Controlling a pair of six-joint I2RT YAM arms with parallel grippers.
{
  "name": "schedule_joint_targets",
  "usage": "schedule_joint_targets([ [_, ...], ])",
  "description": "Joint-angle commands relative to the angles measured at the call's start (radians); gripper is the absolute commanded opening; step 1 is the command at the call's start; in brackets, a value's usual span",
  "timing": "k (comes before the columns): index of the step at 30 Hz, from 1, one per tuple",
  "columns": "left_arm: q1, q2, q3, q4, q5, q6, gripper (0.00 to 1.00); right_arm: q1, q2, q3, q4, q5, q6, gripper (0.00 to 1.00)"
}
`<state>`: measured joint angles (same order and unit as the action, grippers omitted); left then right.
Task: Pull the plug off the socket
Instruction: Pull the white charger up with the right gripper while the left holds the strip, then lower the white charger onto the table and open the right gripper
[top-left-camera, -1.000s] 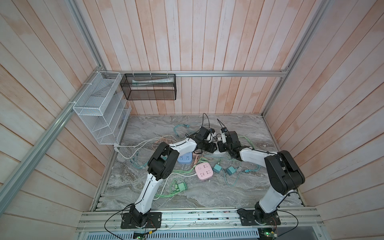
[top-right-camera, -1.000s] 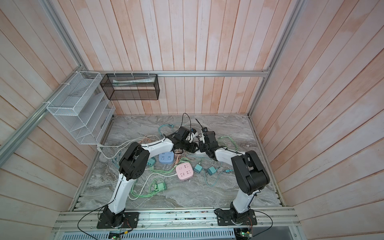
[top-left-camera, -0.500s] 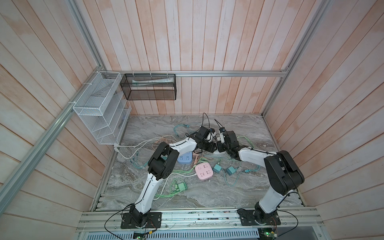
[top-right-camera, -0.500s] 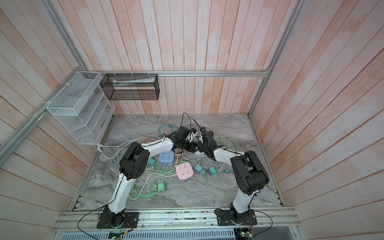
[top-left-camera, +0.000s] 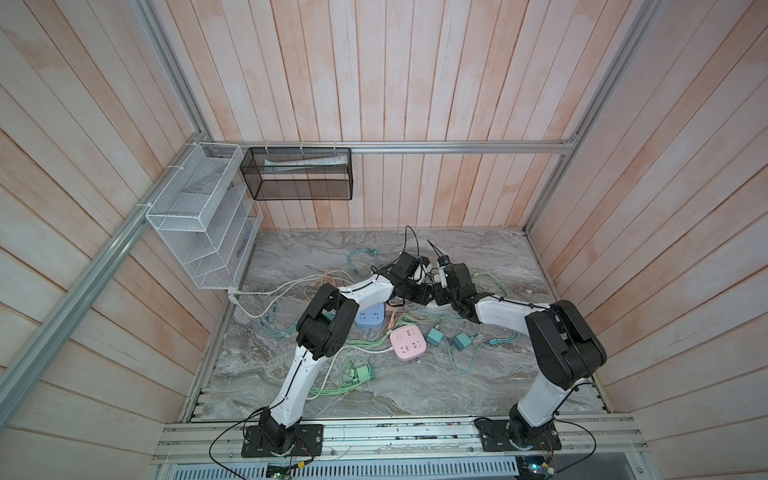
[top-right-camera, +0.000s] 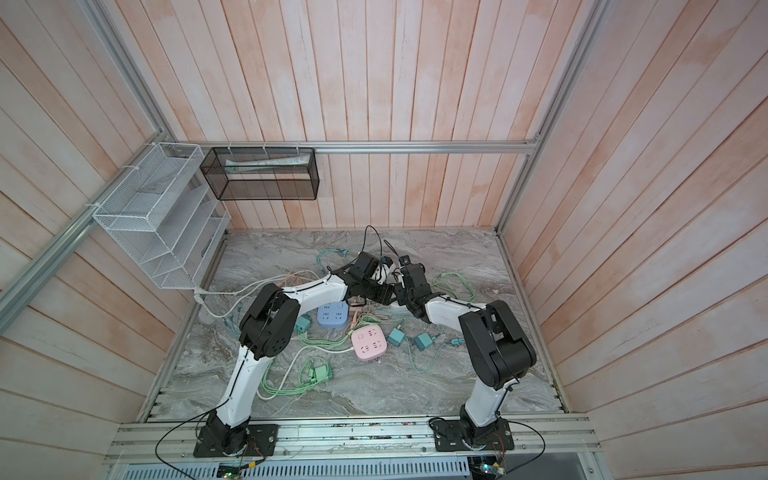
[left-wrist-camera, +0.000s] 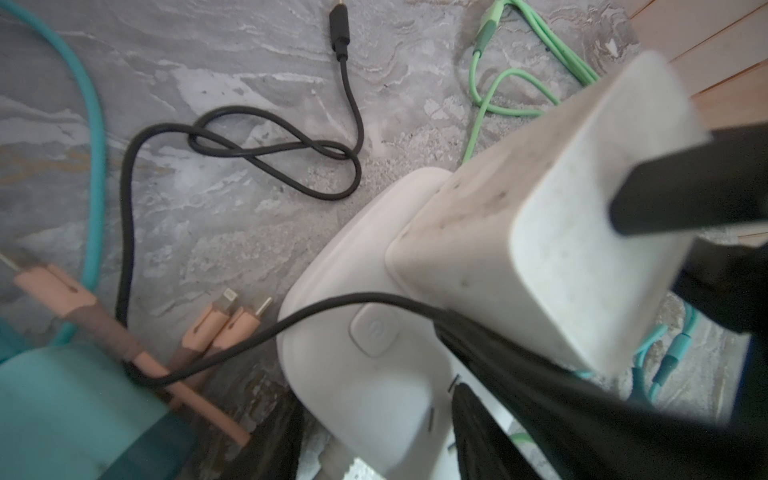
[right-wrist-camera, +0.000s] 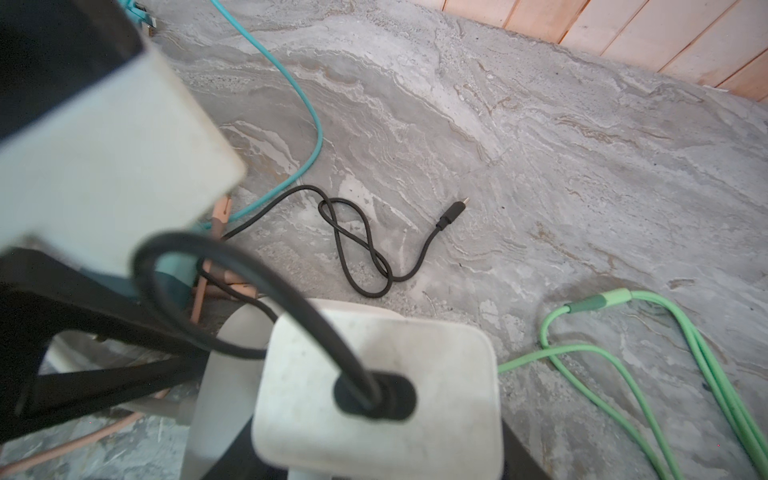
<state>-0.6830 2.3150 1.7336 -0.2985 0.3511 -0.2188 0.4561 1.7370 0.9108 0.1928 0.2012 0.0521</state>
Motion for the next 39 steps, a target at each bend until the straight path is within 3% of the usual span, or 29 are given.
schedule_joint_targets([
  [1, 0.006, 0.098, -0.04, -0.126, -0.066, 0.013, 0.58, 0.027, -0.018, 0.007, 0.102, -0.098, 0.03, 0.19],
  [8, 0.007, 0.098, -0.038, -0.135, -0.079, 0.019, 0.58, -0.02, -0.042, 0.067, 0.043, -0.193, 0.075, 0.18],
  [21, 0.007, 0.09, -0.049, -0.13, -0.078, 0.026, 0.58, -0.034, -0.046, 0.072, -0.005, -0.145, 0.064, 0.17],
  [39, 0.002, 0.059, -0.074, -0.102, -0.078, 0.036, 0.58, -0.215, -0.037, 0.08, -0.152, -0.272, 0.143, 0.18],
])
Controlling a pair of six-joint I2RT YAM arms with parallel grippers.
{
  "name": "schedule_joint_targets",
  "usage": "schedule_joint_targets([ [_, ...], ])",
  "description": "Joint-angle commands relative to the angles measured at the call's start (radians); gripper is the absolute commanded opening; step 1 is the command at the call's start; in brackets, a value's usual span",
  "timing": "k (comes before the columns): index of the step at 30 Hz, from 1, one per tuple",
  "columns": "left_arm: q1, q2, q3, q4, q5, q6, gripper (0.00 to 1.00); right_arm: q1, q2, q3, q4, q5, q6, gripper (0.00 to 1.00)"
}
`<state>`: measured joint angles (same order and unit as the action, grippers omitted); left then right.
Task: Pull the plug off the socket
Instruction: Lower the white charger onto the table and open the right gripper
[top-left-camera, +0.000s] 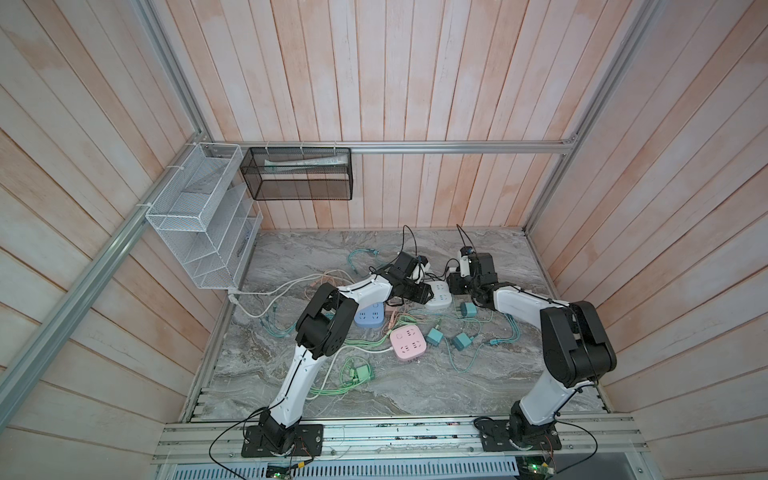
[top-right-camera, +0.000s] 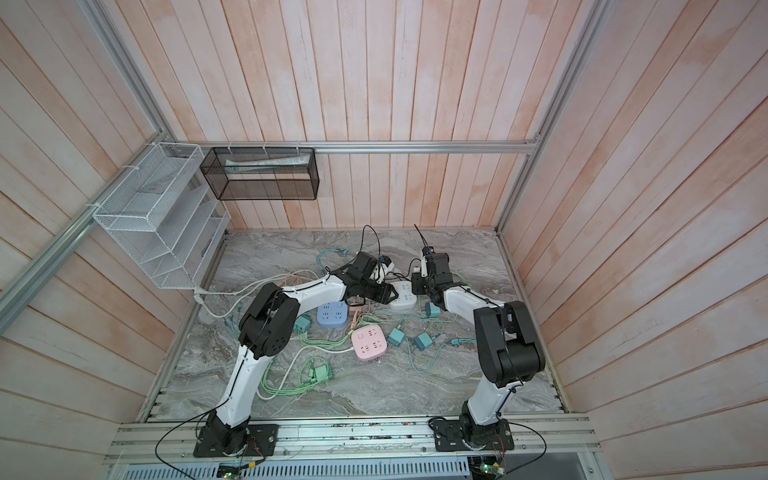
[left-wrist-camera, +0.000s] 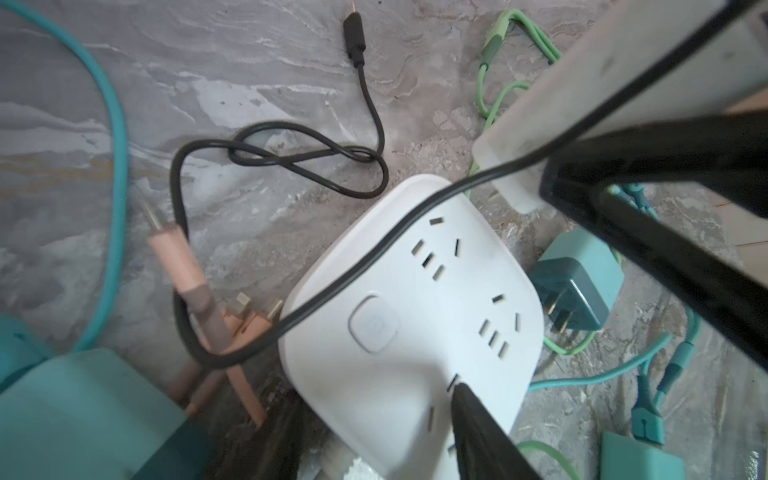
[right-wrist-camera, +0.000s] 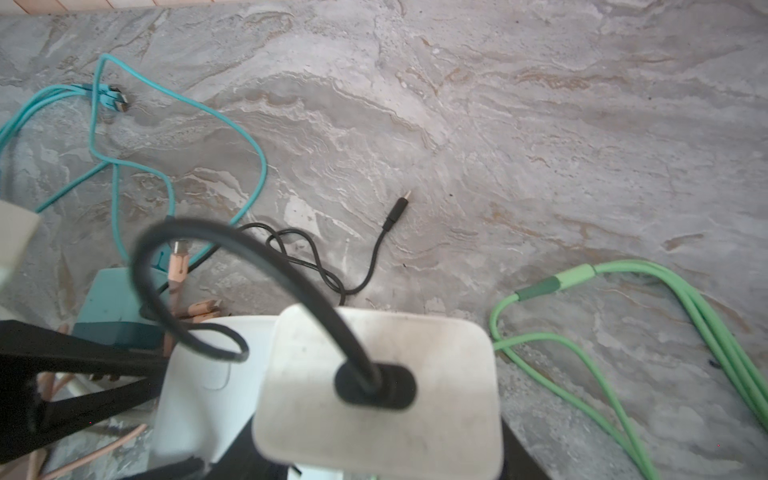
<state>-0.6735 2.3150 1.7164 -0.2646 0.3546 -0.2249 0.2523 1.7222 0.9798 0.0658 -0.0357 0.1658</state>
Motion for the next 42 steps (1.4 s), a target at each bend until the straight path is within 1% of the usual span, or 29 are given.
schedule_joint_targets([
  [1, -0.009, 0.059, -0.058, -0.136, -0.08, 0.042, 0.58, -0.02, -0.018, 0.015, -0.035, -0.048, 0.029, 0.18],
  [12, -0.011, 0.051, -0.066, -0.128, -0.08, 0.042, 0.58, -0.095, 0.014, 0.035, -0.13, -0.104, 0.05, 0.2],
  [14, -0.011, 0.047, -0.065, -0.127, -0.075, 0.041, 0.58, -0.108, 0.028, 0.054, -0.163, -0.135, 0.039, 0.22],
  [18, -0.011, 0.046, -0.058, -0.128, -0.069, 0.041, 0.58, -0.123, 0.055, 0.1, -0.229, -0.153, 0.024, 0.24],
  [21, -0.011, 0.043, -0.06, -0.127, -0.07, 0.039, 0.58, -0.133, 0.072, 0.124, -0.258, -0.176, 0.017, 0.29],
  [23, -0.011, 0.041, -0.059, -0.126, -0.071, 0.038, 0.58, -0.134, 0.086, 0.137, -0.273, -0.193, 0.008, 0.29],
  [32, -0.011, 0.011, -0.038, -0.123, -0.078, 0.03, 0.6, -0.15, 0.153, 0.19, -0.33, -0.224, -0.025, 0.4],
  [33, -0.011, 0.004, -0.037, -0.116, -0.081, 0.028, 0.61, -0.151, 0.156, 0.192, -0.33, -0.225, -0.025, 0.41],
  [39, -0.011, -0.037, -0.037, -0.062, -0.074, 0.012, 0.7, -0.155, 0.167, 0.204, -0.334, -0.237, -0.021, 0.54],
  [42, -0.011, -0.059, -0.039, -0.036, -0.075, 0.007, 0.75, -0.154, 0.163, 0.203, -0.329, -0.223, -0.015, 0.63],
])
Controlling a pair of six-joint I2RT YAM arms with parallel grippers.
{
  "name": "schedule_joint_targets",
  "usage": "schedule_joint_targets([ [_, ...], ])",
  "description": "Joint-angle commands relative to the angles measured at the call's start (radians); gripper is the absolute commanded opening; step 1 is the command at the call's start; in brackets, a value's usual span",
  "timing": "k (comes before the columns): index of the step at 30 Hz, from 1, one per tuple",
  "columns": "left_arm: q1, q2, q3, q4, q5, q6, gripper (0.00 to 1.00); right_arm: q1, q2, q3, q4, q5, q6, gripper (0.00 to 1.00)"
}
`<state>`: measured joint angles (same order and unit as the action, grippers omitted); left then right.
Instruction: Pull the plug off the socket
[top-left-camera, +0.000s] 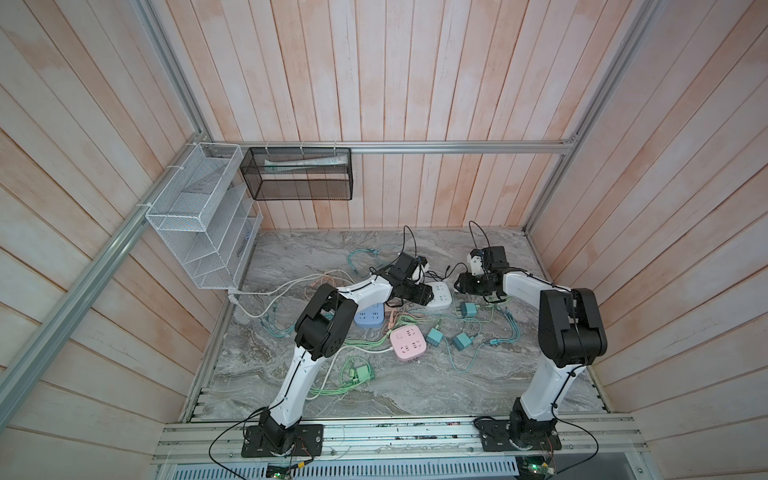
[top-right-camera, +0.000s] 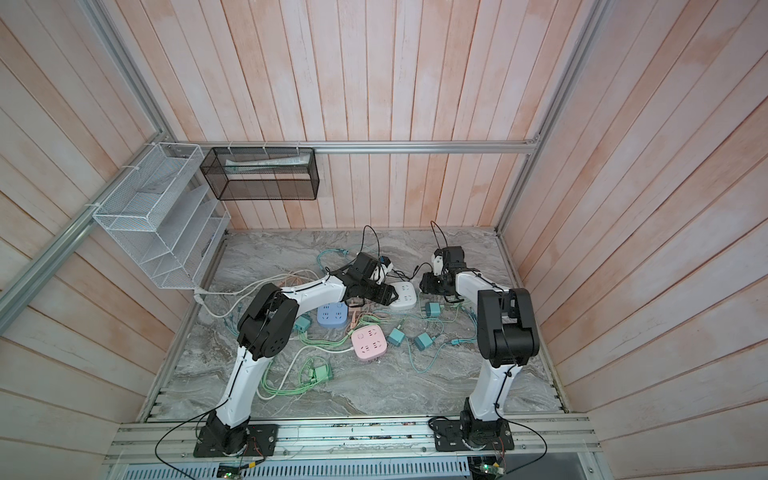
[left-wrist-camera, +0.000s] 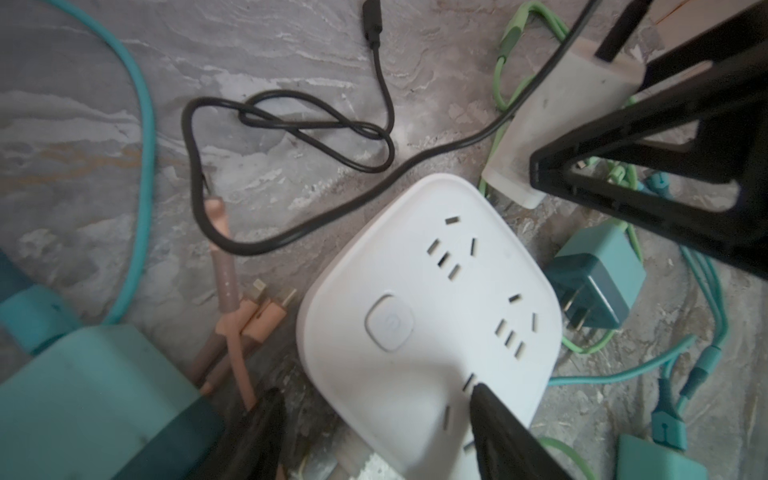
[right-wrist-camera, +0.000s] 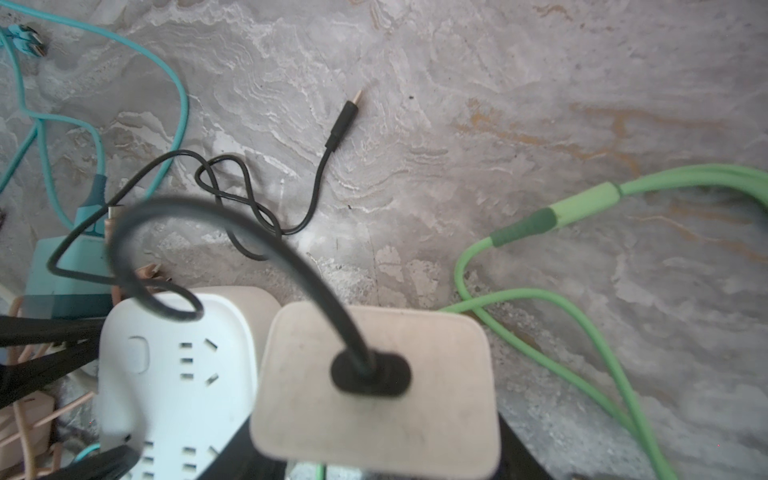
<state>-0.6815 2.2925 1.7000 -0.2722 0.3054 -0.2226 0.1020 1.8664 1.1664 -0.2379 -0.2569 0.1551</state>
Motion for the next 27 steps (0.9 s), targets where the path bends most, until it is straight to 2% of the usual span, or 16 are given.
schedule_joint_targets([
  [1, -0.004, -0.044, -0.024, -0.019, -0.031, 0.004, 0.76, -0.003, 0.016, 0.017, -0.022, -0.003, -0.002, 0.67],
  [2, -0.006, -0.055, -0.028, -0.01, -0.037, 0.005, 0.79, -0.005, 0.013, 0.019, -0.02, -0.001, -0.002, 0.74],
  [3, -0.007, -0.062, -0.028, -0.002, -0.038, 0.005, 0.8, -0.005, 0.011, 0.019, -0.02, 0.0, 0.0, 0.76],
  [9, -0.018, -0.107, -0.029, 0.029, -0.037, 0.009, 0.85, -0.007, -0.018, 0.007, 0.003, 0.003, 0.017, 0.77],
  [10, -0.02, -0.116, -0.036, 0.039, -0.037, 0.011, 0.89, -0.007, -0.03, -0.001, 0.012, 0.003, 0.02, 0.78],
  [11, -0.023, -0.128, -0.046, 0.05, -0.042, 0.013, 0.99, -0.007, -0.044, -0.013, 0.026, 0.006, 0.024, 0.78],
  [19, -0.031, -0.2, -0.124, 0.12, -0.098, 0.024, 1.0, -0.005, -0.237, -0.149, 0.175, 0.118, 0.0, 0.79],
  [27, -0.03, -0.286, -0.188, 0.165, -0.183, 0.039, 1.0, -0.007, -0.532, -0.456, 0.536, 0.26, -0.056, 0.83],
])
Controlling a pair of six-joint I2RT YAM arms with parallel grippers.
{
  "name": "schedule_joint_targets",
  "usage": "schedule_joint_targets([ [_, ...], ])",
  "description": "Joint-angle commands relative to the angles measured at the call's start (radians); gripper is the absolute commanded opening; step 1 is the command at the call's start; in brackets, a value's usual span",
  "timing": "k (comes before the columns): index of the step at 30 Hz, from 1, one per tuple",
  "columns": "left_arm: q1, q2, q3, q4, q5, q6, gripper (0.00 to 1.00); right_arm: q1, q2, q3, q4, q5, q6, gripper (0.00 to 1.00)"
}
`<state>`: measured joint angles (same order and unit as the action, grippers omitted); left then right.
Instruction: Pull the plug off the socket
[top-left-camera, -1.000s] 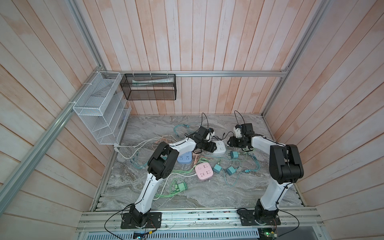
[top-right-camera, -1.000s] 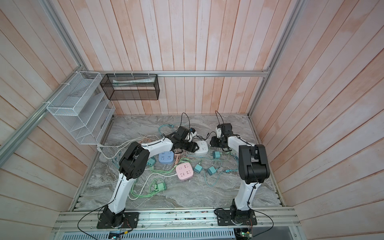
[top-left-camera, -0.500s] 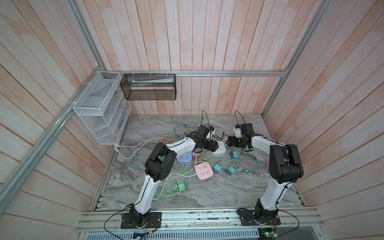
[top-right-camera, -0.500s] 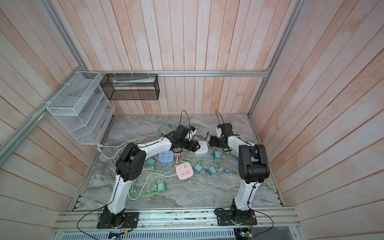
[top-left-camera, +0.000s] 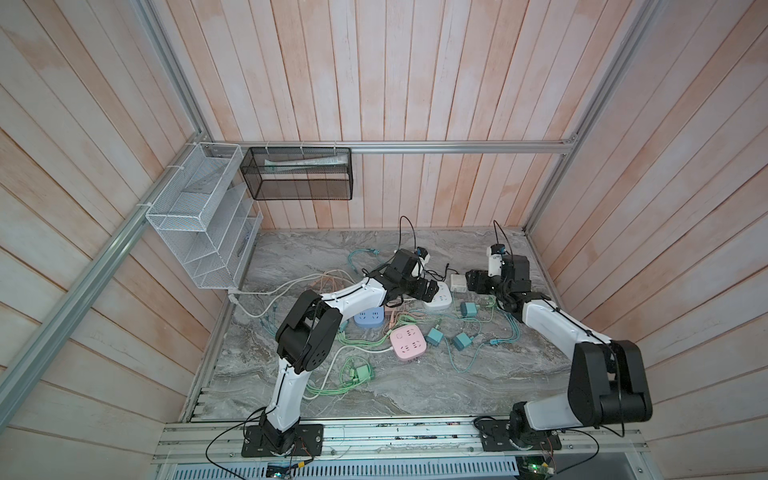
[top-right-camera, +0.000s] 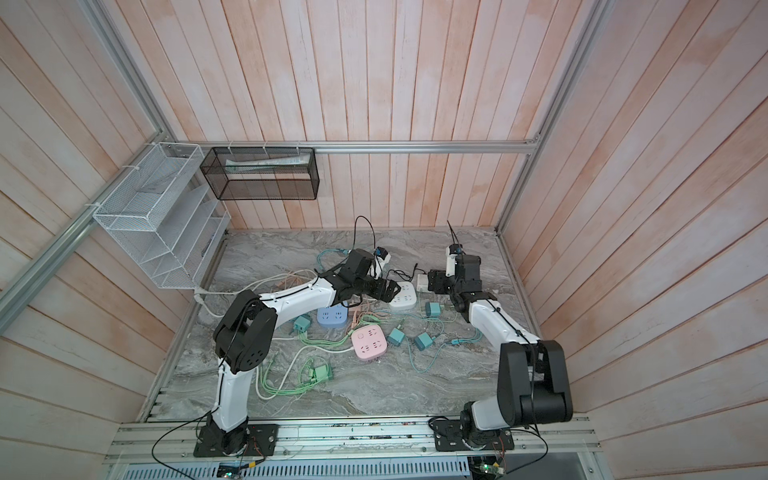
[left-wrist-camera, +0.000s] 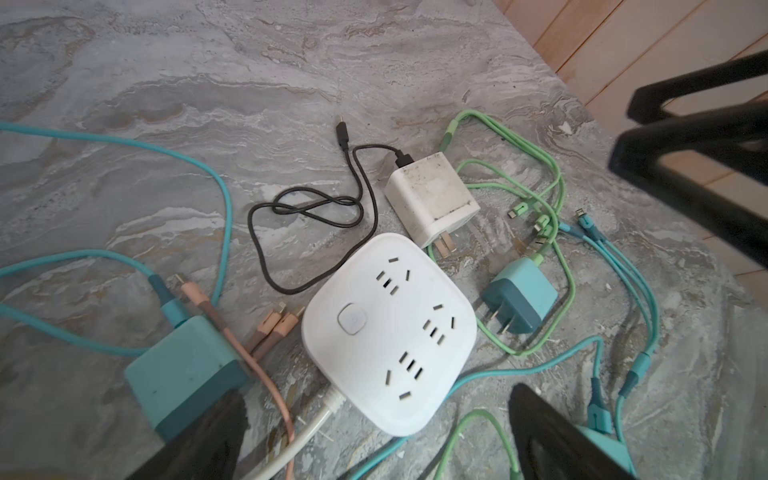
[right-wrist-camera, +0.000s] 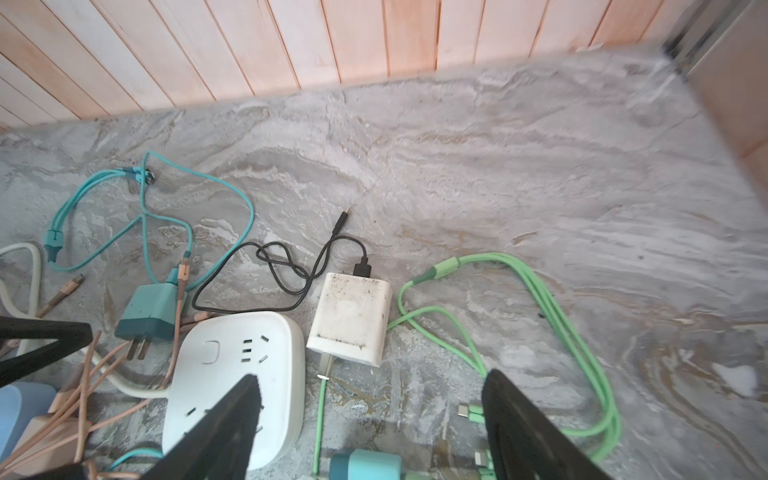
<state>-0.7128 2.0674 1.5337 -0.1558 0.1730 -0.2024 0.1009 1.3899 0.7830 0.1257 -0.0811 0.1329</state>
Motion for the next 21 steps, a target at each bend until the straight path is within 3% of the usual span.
schedule_joint_targets([
  [1, 0.0, -0.076, -0.035, 0.059, -0.066, 0.021, 1.0, -0.006, -0.09, -0.112, 0.226, 0.106, -0.044, 0.83],
  [8, 0.001, -0.201, -0.168, 0.138, -0.187, 0.047, 1.0, -0.03, -0.219, -0.381, 0.557, 0.205, -0.117, 0.86],
  [21, 0.046, -0.479, -0.506, 0.271, -0.389, 0.077, 1.0, -0.131, -0.141, -0.633, 1.001, 0.162, -0.083, 0.87],
])
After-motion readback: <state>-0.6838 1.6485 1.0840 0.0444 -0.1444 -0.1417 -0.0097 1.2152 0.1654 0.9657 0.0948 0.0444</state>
